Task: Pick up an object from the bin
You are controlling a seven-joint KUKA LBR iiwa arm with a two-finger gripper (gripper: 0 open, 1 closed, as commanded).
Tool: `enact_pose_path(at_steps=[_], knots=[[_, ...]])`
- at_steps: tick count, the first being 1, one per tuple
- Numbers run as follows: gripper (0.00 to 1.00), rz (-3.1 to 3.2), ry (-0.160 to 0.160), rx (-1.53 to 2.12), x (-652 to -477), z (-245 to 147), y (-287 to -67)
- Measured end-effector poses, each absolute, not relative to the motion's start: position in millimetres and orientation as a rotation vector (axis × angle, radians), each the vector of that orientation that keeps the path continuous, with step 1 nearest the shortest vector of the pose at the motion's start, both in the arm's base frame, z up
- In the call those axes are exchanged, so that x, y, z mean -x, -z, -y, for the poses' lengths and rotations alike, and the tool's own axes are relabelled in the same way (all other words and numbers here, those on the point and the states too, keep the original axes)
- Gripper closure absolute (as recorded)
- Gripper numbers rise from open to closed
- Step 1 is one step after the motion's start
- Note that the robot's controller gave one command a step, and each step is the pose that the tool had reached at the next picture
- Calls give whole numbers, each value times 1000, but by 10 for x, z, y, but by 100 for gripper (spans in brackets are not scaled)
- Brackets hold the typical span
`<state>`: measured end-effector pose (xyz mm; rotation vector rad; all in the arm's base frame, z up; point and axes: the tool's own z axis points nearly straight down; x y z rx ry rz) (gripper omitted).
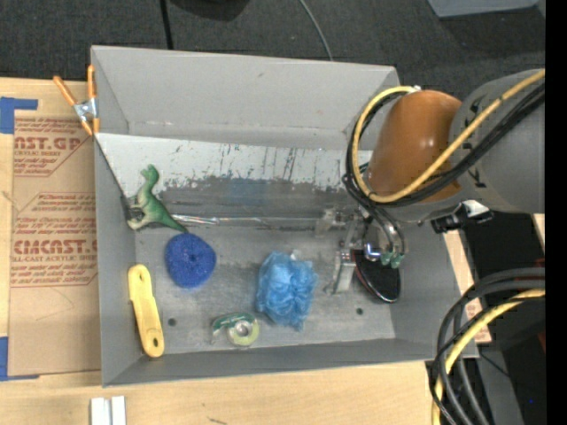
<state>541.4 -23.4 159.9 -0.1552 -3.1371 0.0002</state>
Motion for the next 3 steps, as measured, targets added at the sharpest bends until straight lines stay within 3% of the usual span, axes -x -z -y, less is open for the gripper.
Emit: enact_pose_path(at_steps=[1,2,3], knots=[[0,3144,-1,-14,-5724,-363,-1417],[0,3134,0,-237,-5434,-485,-1428],[0,3136,0,-245,-5471,-1096,-1095]])
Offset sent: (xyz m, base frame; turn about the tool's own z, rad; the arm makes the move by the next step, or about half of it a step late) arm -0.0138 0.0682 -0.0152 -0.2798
